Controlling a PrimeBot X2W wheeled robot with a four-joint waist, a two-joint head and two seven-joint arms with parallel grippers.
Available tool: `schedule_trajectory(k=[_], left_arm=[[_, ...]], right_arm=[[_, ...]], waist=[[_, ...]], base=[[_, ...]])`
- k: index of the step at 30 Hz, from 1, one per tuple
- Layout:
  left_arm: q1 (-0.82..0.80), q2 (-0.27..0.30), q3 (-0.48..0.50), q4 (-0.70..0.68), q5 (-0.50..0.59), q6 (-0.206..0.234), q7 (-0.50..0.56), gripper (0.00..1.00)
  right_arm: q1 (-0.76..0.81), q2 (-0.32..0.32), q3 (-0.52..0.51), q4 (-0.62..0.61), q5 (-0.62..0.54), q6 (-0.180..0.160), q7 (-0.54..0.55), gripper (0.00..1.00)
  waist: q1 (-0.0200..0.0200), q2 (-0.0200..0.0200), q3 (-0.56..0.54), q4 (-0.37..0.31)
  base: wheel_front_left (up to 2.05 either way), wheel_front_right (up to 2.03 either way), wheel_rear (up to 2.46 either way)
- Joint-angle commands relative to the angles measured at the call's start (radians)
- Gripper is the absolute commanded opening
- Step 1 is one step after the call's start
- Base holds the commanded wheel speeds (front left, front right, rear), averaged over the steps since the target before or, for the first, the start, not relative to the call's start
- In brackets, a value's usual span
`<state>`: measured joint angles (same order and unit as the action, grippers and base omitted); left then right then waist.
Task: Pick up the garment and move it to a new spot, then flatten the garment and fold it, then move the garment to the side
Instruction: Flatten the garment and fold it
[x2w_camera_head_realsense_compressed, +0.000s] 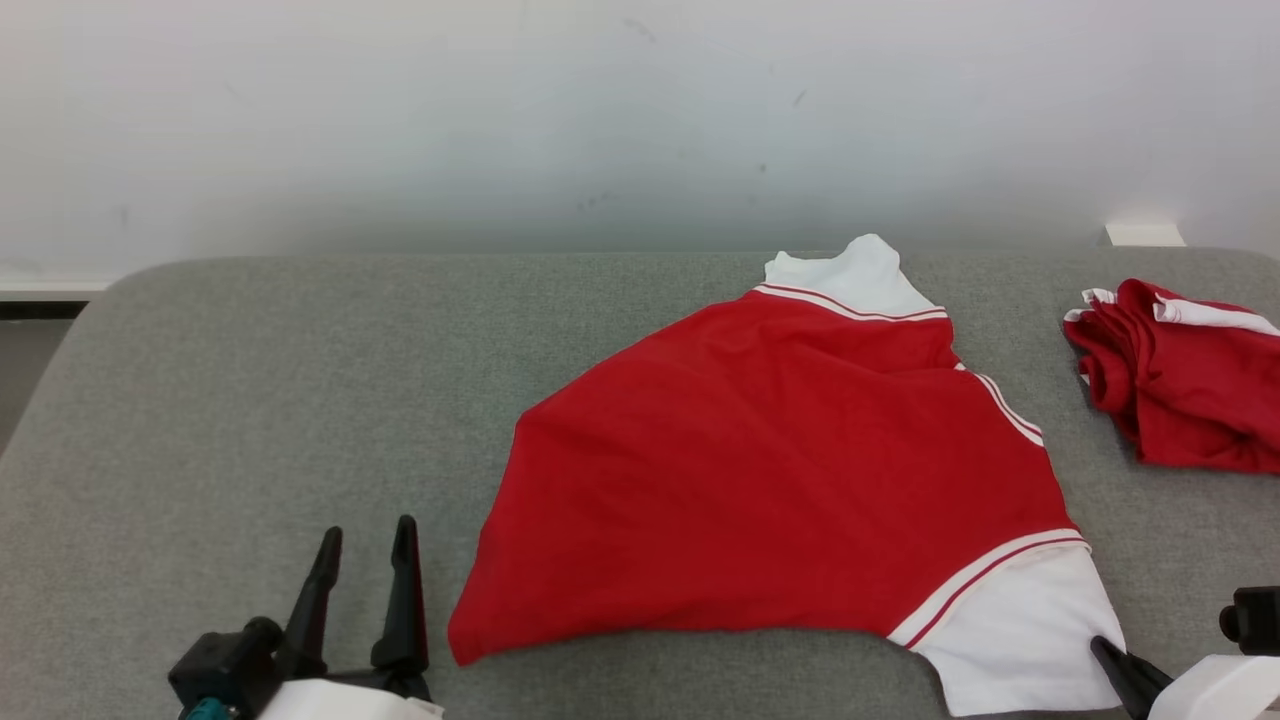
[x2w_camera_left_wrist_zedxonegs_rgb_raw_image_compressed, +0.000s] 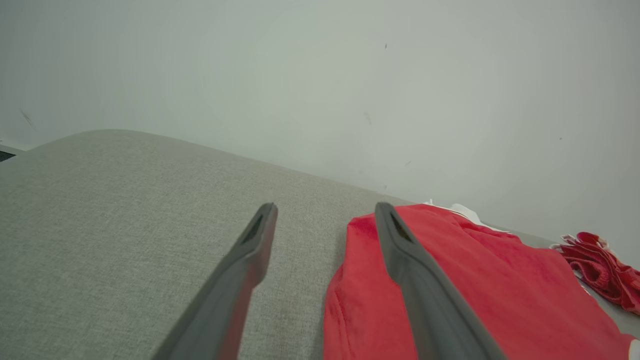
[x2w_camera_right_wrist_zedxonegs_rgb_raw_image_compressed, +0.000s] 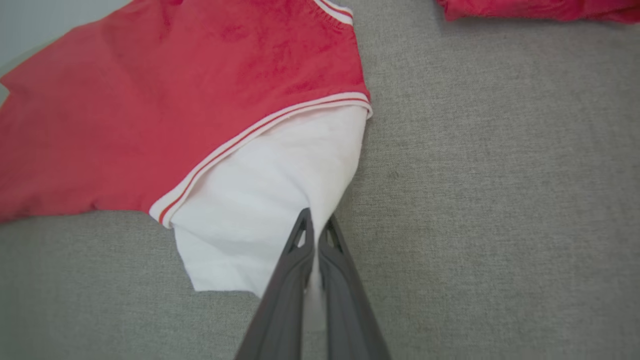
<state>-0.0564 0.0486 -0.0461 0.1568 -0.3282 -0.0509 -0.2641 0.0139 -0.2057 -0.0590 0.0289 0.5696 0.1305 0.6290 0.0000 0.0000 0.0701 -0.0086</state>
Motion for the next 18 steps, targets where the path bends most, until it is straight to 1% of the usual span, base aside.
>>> schedule_trajectory(k=[1,5,8,11,14,18], left_arm=[[-0.005,0.004,-0.002,0.004,0.006,-0.001,0.0,1.0],[-0.01,0.004,-0.007,0.013,0.01,-0.009,0.0,1.0],[-0.009,0.004,-0.001,0.016,0.018,-0.01,0.0,1.0],[-0.006,0.004,0.006,0.015,0.026,-0.013,0.0,1.0],[-0.004,0.004,0.011,0.008,0.029,-0.012,0.0,1.0],[-0.004,0.004,0.022,0.002,0.031,-0.016,0.0,1.0]], right_arm=[[0.012,0.011,-0.008,0.002,-0.015,0.0,-0.01,1.0],[-0.003,0.043,-0.025,0.023,-0.069,0.0,-0.081,1.0],[-0.022,0.062,-0.045,0.011,-0.096,0.0,-0.17,1.0],[-0.042,0.075,-0.041,-0.022,-0.107,0.0,-0.295,1.0],[-0.056,0.07,-0.01,-0.049,-0.116,0.0,-0.429,1.0],[-0.07,0.079,0.02,-0.051,-0.13,0.0,-0.6,1.0]], waist=[[0.0,0.0,0.002,0.0],[0.0,0.0,0.002,0.005],[0.0,0.0,-0.001,0.009],[0.0,0.0,-0.008,0.01],[0.0,0.0,-0.013,0.01],[0.0,0.0,-0.024,0.01]], base=[[0.0,0.0,0.0],[0.0,0.0,0.0],[0.0,0.0,0.0],[0.0,0.0,0.0],[0.0,0.0,0.0],[0.0,0.0,0.0]])
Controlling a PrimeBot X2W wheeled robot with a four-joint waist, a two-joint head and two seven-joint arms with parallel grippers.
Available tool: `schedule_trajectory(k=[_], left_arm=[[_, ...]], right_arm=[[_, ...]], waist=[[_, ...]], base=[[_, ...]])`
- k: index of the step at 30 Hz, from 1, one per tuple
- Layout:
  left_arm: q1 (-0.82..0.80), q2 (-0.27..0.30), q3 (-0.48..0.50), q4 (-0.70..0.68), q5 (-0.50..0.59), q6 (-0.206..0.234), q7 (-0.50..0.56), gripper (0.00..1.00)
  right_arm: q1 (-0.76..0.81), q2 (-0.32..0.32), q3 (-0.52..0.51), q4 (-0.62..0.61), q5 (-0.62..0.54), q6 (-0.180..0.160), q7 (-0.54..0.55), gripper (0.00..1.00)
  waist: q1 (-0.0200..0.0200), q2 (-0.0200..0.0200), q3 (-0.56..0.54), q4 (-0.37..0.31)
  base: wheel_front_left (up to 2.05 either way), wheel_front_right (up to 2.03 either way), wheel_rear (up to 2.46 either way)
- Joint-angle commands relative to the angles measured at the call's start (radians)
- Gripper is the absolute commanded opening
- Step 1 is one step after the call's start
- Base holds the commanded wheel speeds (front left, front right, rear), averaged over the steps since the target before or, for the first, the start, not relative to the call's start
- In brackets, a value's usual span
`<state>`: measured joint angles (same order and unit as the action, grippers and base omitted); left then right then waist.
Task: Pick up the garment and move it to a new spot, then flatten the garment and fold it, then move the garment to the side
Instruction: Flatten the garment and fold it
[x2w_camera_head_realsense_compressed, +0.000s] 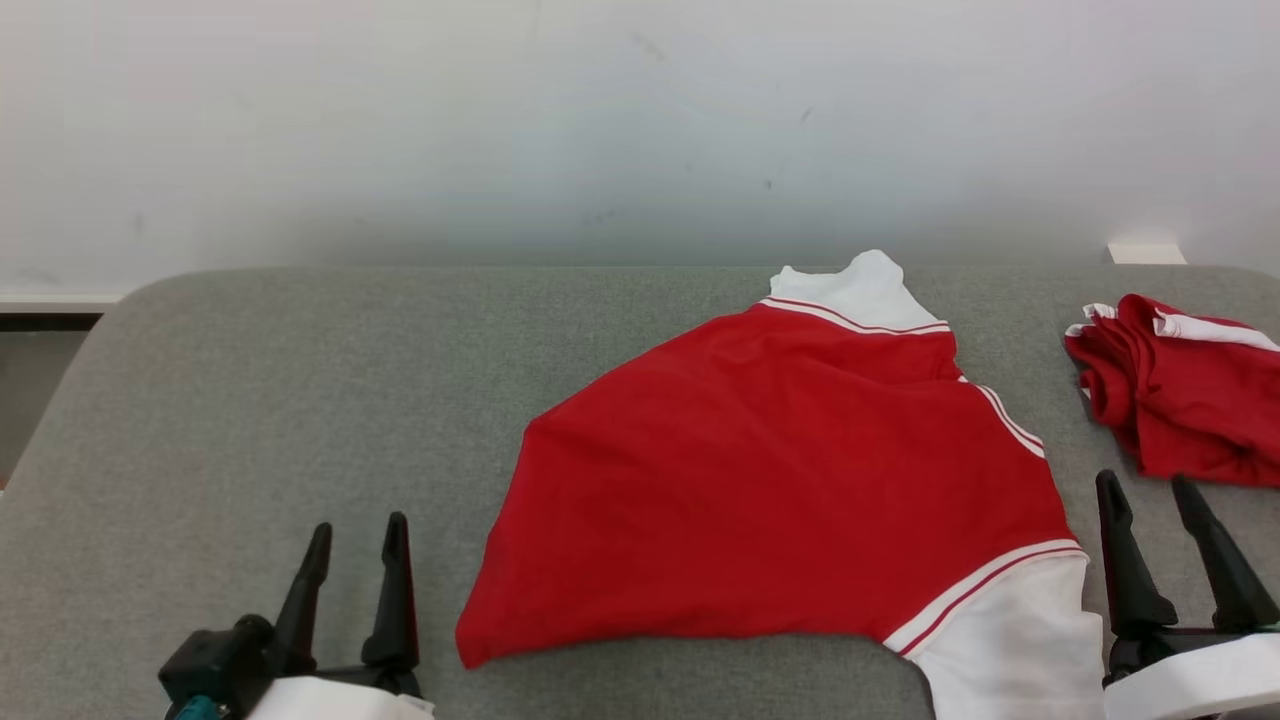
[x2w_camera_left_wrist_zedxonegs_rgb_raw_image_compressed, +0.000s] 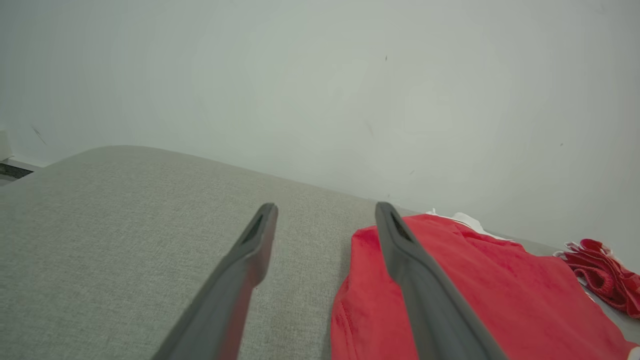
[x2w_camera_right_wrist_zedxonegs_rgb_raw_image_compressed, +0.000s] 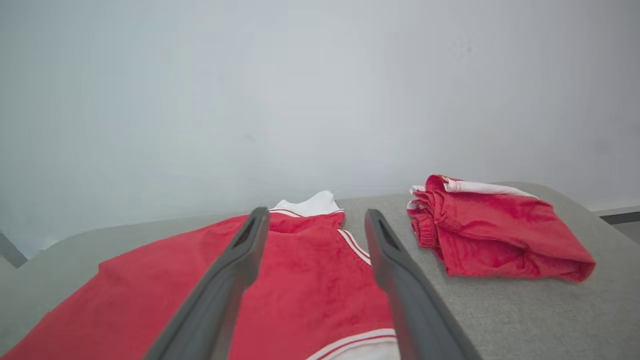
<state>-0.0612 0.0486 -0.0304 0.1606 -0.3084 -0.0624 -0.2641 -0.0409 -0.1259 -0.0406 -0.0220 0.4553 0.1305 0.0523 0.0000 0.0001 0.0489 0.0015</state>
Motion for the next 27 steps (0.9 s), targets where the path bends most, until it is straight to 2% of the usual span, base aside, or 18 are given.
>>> schedule_trajectory(k=[1,5,9,17,27], left_arm=[[0.001,0.004,0.009,-0.002,0.011,-0.004,0.0,1.0],[0.004,0.004,0.008,-0.001,0.013,-0.001,0.0,1.0],[0.012,0.004,0.001,0.002,0.012,0.004,0.0,1.0],[0.028,0.004,-0.002,0.015,0.008,-0.01,0.0,1.0],[0.023,0.004,0.0,0.01,0.006,-0.015,0.0,1.0]], right_arm=[[-0.014,-0.004,0.014,0.004,-0.029,0.0,-0.066,1.0],[-0.005,0.0,0.064,0.033,-0.056,0.0,-0.218,1.0],[0.0,0.018,0.115,0.098,-0.067,0.0,-0.286,1.0],[-0.018,0.024,0.168,0.173,-0.102,0.0,-0.317,1.0],[-0.023,0.008,0.164,0.16,-0.097,0.0,-0.317,1.0]], waist=[[0.0,-0.0001,-0.007,0.0],[0.0,-0.0001,-0.022,0.003],[0.0,-0.0001,-0.036,0.002],[0.0,-0.0001,-0.041,-0.004],[0.0,-0.0001,-0.044,-0.005]], base=[[0.0,0.0,0.0],[0.0,0.0,0.0],[0.0,0.0,0.0],[0.0,0.0,0.0],[0.0,0.0,0.0]])
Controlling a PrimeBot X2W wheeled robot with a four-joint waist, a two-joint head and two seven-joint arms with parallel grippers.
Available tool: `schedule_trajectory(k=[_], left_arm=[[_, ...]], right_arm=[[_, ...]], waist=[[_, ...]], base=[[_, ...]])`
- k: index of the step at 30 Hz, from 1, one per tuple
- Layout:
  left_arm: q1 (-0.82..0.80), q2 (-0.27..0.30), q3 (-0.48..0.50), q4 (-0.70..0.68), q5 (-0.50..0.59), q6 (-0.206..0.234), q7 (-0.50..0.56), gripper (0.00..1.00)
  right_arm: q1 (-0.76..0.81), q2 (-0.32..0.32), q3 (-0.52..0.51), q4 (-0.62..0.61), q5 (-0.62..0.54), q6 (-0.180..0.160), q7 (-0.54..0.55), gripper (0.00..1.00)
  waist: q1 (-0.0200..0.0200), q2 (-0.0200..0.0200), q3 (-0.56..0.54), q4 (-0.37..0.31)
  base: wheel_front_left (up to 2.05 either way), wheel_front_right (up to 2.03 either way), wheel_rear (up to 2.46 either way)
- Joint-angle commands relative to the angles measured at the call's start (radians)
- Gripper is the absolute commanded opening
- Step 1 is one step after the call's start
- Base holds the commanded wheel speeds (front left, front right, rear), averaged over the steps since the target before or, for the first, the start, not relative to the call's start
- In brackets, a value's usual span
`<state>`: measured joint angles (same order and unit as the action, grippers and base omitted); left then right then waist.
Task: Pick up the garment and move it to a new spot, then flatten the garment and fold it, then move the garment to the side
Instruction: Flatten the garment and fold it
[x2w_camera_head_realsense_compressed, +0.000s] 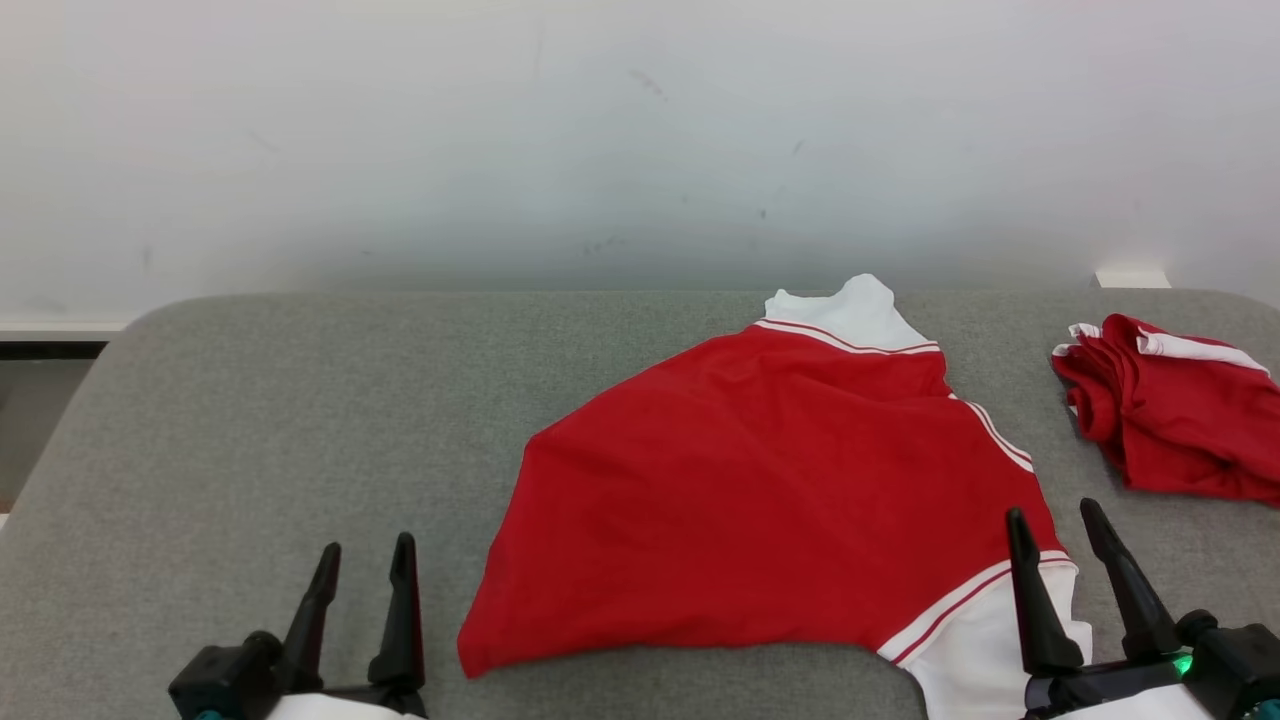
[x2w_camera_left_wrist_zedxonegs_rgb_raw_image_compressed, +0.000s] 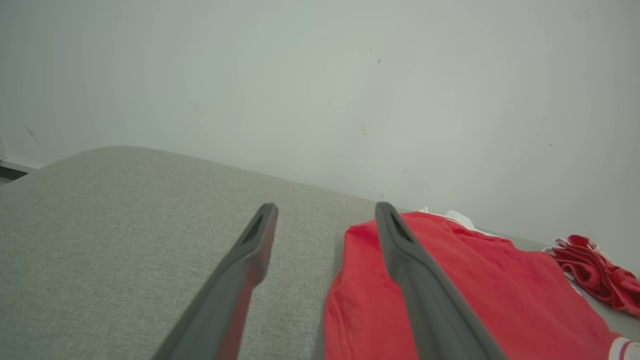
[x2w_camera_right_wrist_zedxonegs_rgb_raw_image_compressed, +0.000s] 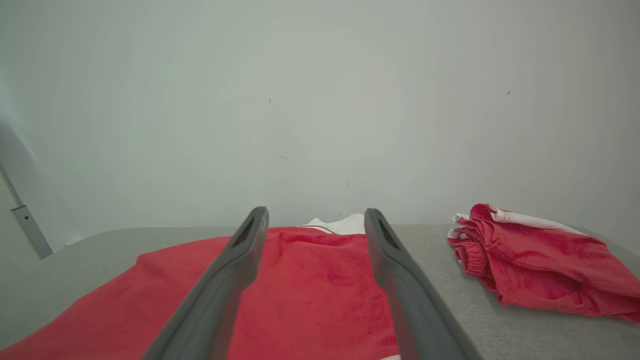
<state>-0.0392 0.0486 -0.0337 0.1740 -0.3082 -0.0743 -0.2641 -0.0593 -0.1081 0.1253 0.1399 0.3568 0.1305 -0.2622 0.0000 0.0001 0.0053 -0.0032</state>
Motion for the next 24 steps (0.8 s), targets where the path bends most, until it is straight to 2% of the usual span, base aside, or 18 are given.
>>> schedule_trajectory(k=[1,8,14,18,24], left_arm=[[0.001,0.004,0.002,-0.004,0.005,-0.003,0.0,1.0],[0.026,0.004,0.01,0.0,0.022,-0.013,0.0,1.0],[0.052,0.009,-0.007,0.012,0.047,-0.043,0.0,1.0],[0.07,0.041,-0.082,0.09,0.044,-0.056,0.001,1.0],[0.026,0.098,-0.204,0.198,-0.019,-0.055,0.025,1.0]], right_arm=[[-0.003,-0.013,-0.006,-0.003,0.002,0.0,-0.003,1.0],[0.026,-0.051,-0.042,0.01,-0.004,0.0,-0.003,1.0],[0.081,-0.086,-0.106,0.075,-0.004,0.0,0.035,1.0],[0.085,-0.093,-0.105,0.14,0.023,0.0,0.119,1.0],[0.048,-0.074,-0.099,0.247,0.066,0.0,0.215,1.0]], waist=[[0.0,-0.0001,0.0,0.0],[0.0,-0.0001,0.001,-0.002],[0.0,-0.0001,0.017,0.002],[0.0,-0.0001,0.031,-0.004],[0.0,-0.0001,0.055,-0.004]], base=[[0.0,0.0,0.0],[0.0,0.0,0.0],[0.0,0.0,0.0],[0.0,0.0,0.0],[0.0,0.0,0.0]])
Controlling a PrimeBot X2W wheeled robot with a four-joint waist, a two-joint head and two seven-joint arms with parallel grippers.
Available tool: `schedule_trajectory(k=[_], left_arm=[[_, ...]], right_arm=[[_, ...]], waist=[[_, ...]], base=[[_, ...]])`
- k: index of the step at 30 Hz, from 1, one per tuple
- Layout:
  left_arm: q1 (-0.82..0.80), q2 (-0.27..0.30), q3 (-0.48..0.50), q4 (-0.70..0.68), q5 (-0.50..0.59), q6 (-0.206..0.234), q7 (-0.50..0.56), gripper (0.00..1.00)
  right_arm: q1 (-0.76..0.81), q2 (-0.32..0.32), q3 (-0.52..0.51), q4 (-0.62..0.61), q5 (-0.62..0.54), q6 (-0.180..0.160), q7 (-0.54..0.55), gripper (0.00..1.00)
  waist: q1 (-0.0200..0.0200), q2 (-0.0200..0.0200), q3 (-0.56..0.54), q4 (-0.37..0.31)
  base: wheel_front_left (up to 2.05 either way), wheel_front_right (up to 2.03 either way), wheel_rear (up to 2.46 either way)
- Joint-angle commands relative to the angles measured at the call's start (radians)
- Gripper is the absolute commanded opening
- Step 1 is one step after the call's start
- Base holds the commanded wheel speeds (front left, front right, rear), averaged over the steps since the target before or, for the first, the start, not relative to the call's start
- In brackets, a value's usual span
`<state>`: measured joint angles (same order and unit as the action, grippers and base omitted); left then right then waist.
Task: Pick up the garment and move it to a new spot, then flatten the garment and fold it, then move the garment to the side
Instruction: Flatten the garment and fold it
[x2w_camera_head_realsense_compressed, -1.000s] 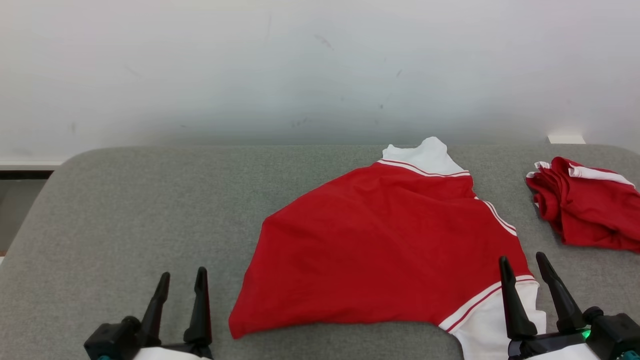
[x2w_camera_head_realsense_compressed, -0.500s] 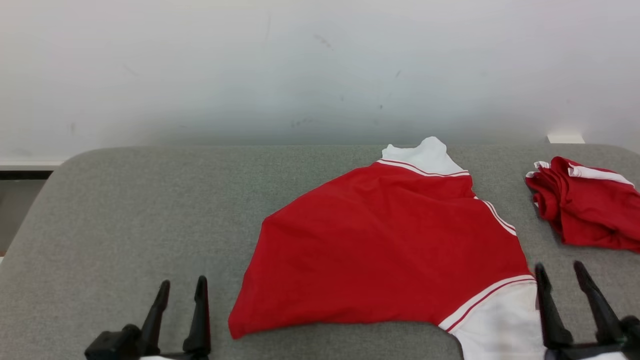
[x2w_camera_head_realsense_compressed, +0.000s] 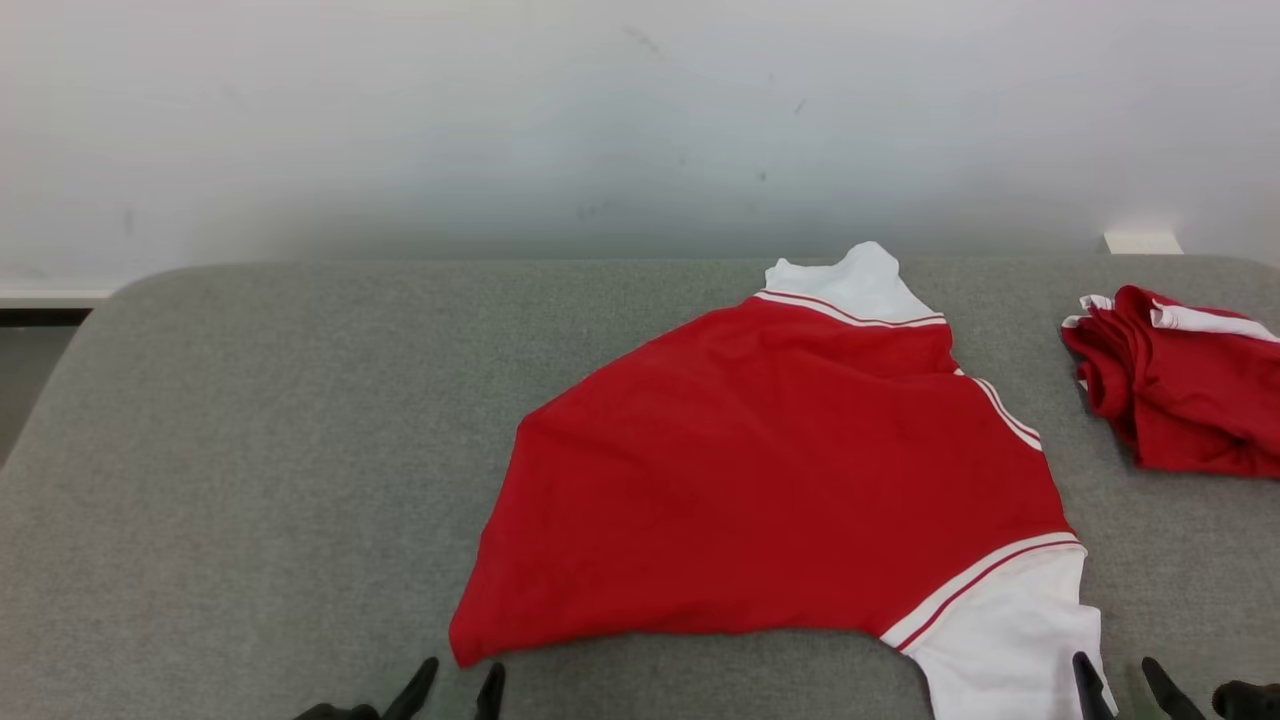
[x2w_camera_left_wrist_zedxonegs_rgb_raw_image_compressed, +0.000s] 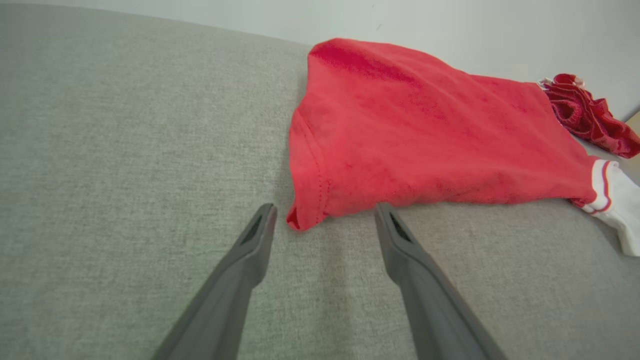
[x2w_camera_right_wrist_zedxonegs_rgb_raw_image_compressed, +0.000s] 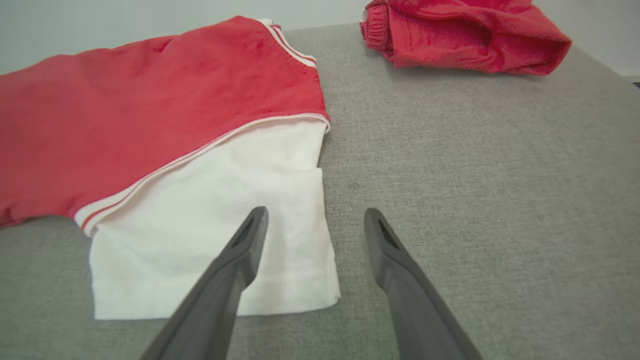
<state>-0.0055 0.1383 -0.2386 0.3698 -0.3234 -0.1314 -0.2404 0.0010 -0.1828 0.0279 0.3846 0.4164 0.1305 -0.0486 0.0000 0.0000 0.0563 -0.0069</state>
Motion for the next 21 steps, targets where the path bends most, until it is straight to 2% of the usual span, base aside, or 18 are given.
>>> schedule_trajectory(k=[1,7,14,15,16,17,18,19,20,21], left_arm=[[-0.015,0.016,-0.014,0.013,-0.016,0.002,0.004,1.0],[-0.084,0.049,-0.077,0.09,-0.064,0.002,0.014,1.0],[-0.186,0.055,-0.127,0.174,-0.1,0.002,-0.003,1.0],[-0.197,0.055,-0.133,0.183,-0.105,0.002,-0.004,1.0],[-0.207,0.055,-0.137,0.192,-0.108,0.002,-0.006,1.0],[-0.215,0.055,-0.141,0.199,-0.109,0.002,-0.009,0.92],[-0.221,0.055,-0.146,0.205,-0.113,0.002,-0.01,0.56],[-0.226,0.055,-0.15,0.21,-0.119,0.002,-0.013,0.11],[-0.23,0.056,-0.155,0.215,-0.124,0.002,-0.016,0.0],[-0.232,0.058,-0.159,0.22,-0.13,0.002,-0.017,0.0]], right_arm=[[-0.018,0.007,0.001,0.02,0.012,0.0,0.016,1.0],[-0.07,0.01,0.038,0.097,0.048,0.0,0.071,1.0],[-0.113,0.024,0.131,0.157,0.104,0.002,0.122,1.0],[-0.117,0.024,0.147,0.162,0.112,0.003,0.125,0.84],[-0.121,0.023,0.161,0.166,0.119,0.004,0.125,0.57],[-0.125,0.022,0.172,0.17,0.127,0.004,0.119,0.43],[-0.13,0.02,0.181,0.175,0.132,0.004,0.112,0.22],[-0.134,0.018,0.189,0.178,0.136,0.004,0.105,0.0],[-0.138,0.015,0.196,0.181,0.141,0.004,0.097,0.0],[-0.142,0.009,0.198,0.183,0.144,0.003,0.085,0.0]], waist=[[0.0,0.0,0.009,0.0],[0.0,0.0,0.04,-0.003],[0.0,0.0,0.064,-0.005],[0.0,0.0,0.065,-0.005],[0.0,0.0,0.066,-0.005],[0.0,0.0,0.066,-0.005],[0.0,0.0,0.066,-0.005],[0.0,0.0,0.064,-0.005],[0.0,0.0,0.062,-0.004],[0.0,0.0,0.061,-0.004]], base=[[0.0,0.0,0.0],[0.0,0.0,0.0],[0.0,0.0,0.0],[0.0,0.0,0.0],[0.0,0.0,0.0],[0.0,0.0,0.0],[0.0,0.0,0.0],[0.0,0.0,0.0],[0.0,0.0,0.0],[0.0,0.0,0.0]])
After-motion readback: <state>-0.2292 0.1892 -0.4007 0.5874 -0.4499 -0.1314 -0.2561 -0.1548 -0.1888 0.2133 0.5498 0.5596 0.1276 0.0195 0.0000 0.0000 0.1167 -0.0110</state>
